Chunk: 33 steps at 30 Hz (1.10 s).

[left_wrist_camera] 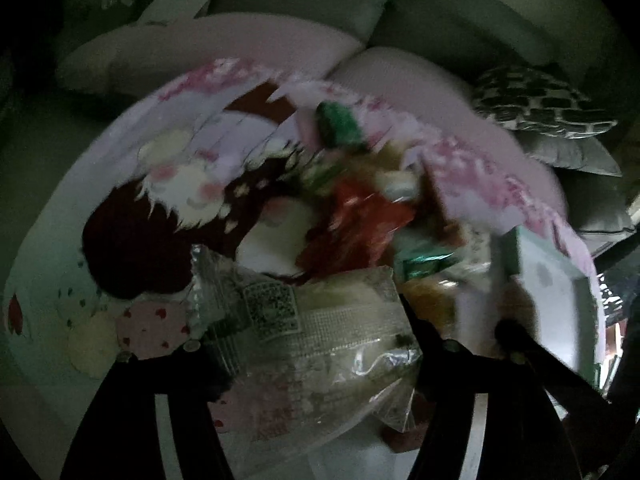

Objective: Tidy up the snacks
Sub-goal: 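Grasp the clear-wrapped white bun with the left gripper while right lifts the pink bag, then lower the pink bag into the tray with the right gripper while left drops the bun there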

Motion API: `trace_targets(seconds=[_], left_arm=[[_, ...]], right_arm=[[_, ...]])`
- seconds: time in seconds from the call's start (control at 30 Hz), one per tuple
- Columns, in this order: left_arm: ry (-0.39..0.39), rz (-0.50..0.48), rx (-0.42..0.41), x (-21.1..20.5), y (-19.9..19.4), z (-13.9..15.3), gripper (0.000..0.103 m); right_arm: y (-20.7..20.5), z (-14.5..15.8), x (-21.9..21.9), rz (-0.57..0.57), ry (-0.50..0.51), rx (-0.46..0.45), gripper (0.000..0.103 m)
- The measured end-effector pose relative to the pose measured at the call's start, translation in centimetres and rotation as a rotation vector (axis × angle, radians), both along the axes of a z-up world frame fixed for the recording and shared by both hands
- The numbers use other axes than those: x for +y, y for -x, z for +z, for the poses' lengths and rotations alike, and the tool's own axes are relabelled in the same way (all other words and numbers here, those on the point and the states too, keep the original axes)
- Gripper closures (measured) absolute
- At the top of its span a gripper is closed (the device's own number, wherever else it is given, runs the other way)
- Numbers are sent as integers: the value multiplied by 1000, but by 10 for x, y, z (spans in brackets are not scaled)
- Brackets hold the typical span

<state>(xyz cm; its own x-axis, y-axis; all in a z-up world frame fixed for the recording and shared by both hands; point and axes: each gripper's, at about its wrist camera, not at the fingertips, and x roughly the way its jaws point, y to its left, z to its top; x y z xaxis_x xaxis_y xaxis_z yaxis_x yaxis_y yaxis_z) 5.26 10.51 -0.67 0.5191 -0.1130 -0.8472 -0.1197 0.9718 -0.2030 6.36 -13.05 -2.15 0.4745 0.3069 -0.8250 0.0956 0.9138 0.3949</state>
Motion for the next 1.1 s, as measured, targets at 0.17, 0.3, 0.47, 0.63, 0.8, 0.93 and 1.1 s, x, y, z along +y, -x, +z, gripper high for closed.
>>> trace_targets(seconds=[0.17,0.3,0.47,0.63,0.8,0.93,1.1], left_arm=[[29,-68,-45,-34,-18,21,34],[55,-146,-69,-69,-29,32,34],[73,-265,-61,-123,-43,29,33],[132,-327,-30,-165,-56,18,33],[155,-402,-17,-206,-66,5,33],[164,-428,-26,-232,-76,-8,33],[174,-437,-15,-251,-90,-25,33]], right_arm=[[0,7,-25,-63,-35,-9,63],[0,10,-60,-162,-40,-18,63],[3,14,-104,-307,44,-31,63],[4,9,-142,-421,133,-8,63],[-3,-8,-162,-469,160,35,63],[-5,-21,-177,-505,158,50,63],[-7,-27,-193,-557,182,46,63]])
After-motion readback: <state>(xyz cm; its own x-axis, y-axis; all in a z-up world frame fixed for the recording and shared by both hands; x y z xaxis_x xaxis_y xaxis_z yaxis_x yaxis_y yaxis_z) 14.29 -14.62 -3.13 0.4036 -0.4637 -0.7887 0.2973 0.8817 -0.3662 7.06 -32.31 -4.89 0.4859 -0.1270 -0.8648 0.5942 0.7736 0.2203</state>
